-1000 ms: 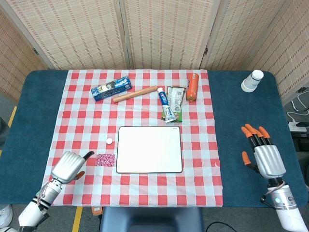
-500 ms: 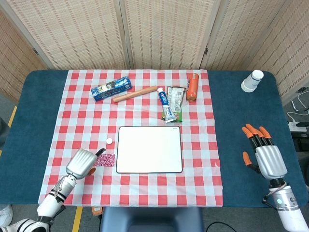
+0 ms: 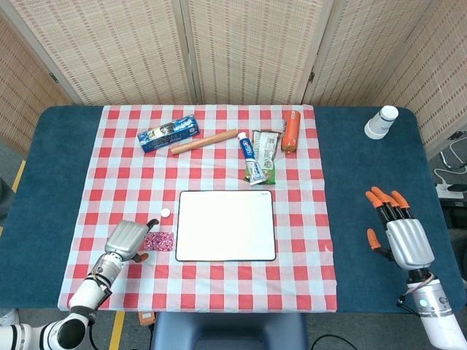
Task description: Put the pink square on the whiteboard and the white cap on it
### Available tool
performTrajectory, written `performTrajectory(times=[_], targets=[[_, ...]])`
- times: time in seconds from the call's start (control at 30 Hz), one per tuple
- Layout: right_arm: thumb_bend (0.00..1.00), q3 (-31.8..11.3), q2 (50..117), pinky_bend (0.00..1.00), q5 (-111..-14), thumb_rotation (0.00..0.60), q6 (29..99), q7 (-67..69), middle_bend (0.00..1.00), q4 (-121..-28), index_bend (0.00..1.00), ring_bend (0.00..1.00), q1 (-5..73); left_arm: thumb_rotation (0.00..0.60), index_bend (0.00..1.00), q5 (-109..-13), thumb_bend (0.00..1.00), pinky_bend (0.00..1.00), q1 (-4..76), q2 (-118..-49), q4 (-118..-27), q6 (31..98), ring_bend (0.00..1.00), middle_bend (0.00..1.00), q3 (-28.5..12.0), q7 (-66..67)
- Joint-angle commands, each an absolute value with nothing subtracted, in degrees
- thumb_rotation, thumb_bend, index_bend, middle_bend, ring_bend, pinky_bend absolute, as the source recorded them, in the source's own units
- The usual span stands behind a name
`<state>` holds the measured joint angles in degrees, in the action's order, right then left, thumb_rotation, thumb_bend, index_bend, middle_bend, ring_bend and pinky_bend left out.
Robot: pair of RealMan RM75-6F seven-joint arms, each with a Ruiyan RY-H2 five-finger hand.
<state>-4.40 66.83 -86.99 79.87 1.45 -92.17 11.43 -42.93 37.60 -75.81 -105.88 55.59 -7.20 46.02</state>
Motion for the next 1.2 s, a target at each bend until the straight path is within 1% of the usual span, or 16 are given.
performTrajectory(times=[0.03,0.27,0.5,0.6,0.87,1.2], targets=[[0.45,-4.3,66.8,0.00,-86.9,0.600,79.4,1.6,0.00,-92.0,0.00,0.00,11.6,0.600,0.18,-40.8,0.23,1.00,39.4,-76.8,-106.5,56.4,1.00,0.98,-7.8,45.6],[0.45,-4.4,66.6,0.00,-86.7,0.600,79.0,2.3,0.00,-91.9,0.00,0.00,11.8,0.600,0.19,-38.7,0.24,1.00,41.6,-79.3,-105.6,58.2,1.00,0.98,-7.4,44.6],[0.45,-4.4,66.3,0.00,-86.6,0.600,78.7,3.4,0.00,-91.6,0.00,0.00,12.0,0.600,0.22,-36.8,0.26,1.00,42.3,-79.5,-105.3,60.2,1.00,0.99,-5.9,44.3],[0.45,-4.3,66.3,0.00,-86.7,0.600,78.7,3.7,0.00,-91.6,0.00,0.00,12.0,0.600,0.24,-37.0,0.25,1.00,42.1,-79.7,-104.9,60.9,1.00,0.99,-5.4,43.2],[0.45,-4.4,66.2,0.00,-86.6,0.600,78.5,3.9,0.00,-91.5,0.00,0.00,12.1,0.600,0.27,-37.6,0.26,1.00,41.2,-81.2,-103.8,61.3,1.00,0.99,-4.5,40.2],[0.45,-4.2,65.9,0.00,-86.7,0.600,78.2,4.6,0.00,-91.4,0.00,0.00,12.3,0.600,0.28,-39.4,0.26,1.00,41.1,-84.2,-101.0,63.0,1.00,0.99,-3.6,38.9]])
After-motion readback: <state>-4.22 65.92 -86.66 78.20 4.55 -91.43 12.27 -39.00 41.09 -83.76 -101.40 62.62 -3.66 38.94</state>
